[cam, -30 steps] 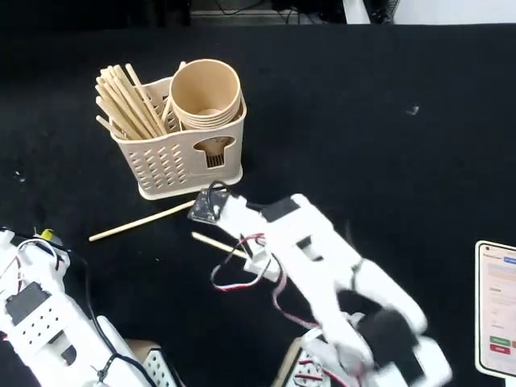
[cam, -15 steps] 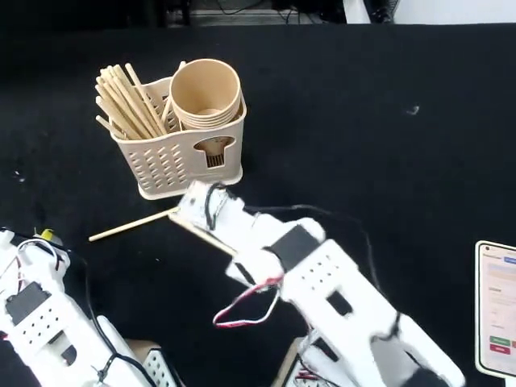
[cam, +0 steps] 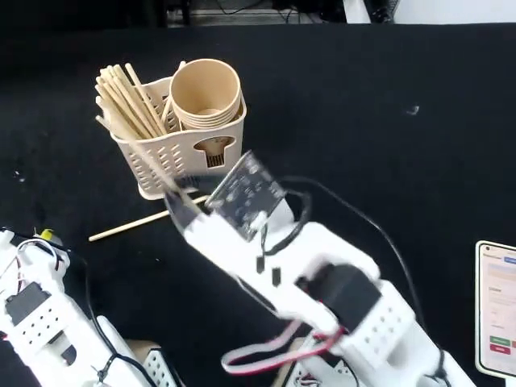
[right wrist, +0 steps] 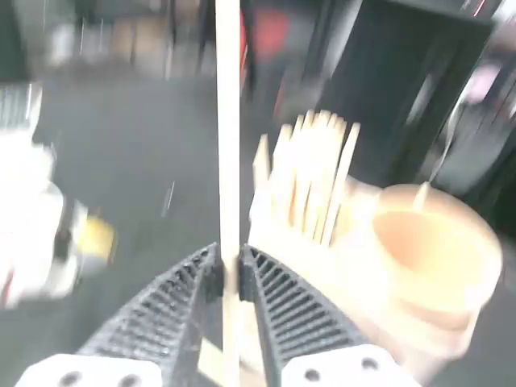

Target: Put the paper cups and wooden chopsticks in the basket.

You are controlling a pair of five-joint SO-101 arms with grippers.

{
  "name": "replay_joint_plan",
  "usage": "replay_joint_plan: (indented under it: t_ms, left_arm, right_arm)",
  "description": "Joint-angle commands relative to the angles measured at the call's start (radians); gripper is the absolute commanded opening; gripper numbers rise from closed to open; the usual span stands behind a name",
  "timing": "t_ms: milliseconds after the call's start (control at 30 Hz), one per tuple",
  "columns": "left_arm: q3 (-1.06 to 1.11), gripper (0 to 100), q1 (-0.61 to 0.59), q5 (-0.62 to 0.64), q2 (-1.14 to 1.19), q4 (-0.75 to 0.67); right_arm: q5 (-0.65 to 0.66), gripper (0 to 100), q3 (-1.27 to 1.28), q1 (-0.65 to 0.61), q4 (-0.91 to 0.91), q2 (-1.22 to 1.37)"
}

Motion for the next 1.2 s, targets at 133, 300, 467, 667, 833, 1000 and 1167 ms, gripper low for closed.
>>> replay_joint_plan:
  t_ms: [133, 300, 467, 667, 833, 1000, 1167]
  left_arm:
    - [-0.03, 23, -0.001, 0.008, -0.005, -0.012]
    - [-0.03, 23, -0.001, 0.008, -0.005, -0.011]
    - [-0.03, 23, -0.001, 0.008, -0.005, -0.009]
    - [-0.03, 23, -0.001, 0.008, -0.005, -0.009]
    - [-0.03, 23, -0.001, 0.006, -0.005, -0.008]
    - [-0.039, 23, 0.122, -0.138, 0.005, 0.023]
    - [-0.133, 23, 0.363, -0.377, 0.005, 0.259]
  right_arm:
    - [-0.011, 1.1, 0.038, 0.046, -0.878, 0.271]
    - [-0.011, 1.1, -0.044, 0.074, -1.068, 0.503]
    - [-0.011, 1.8, -0.137, 0.124, -1.01, 0.696]
    - [-0.069, 22.7, -0.286, 0.126, -0.565, 0.711]
    - [-0.149, 23.7, -0.427, 0.126, -0.123, 0.561]
    - [-0.144, 23.7, -0.426, 0.167, 0.334, 0.331]
    - [-0.143, 23.7, -0.294, 0.338, 0.572, 0.105]
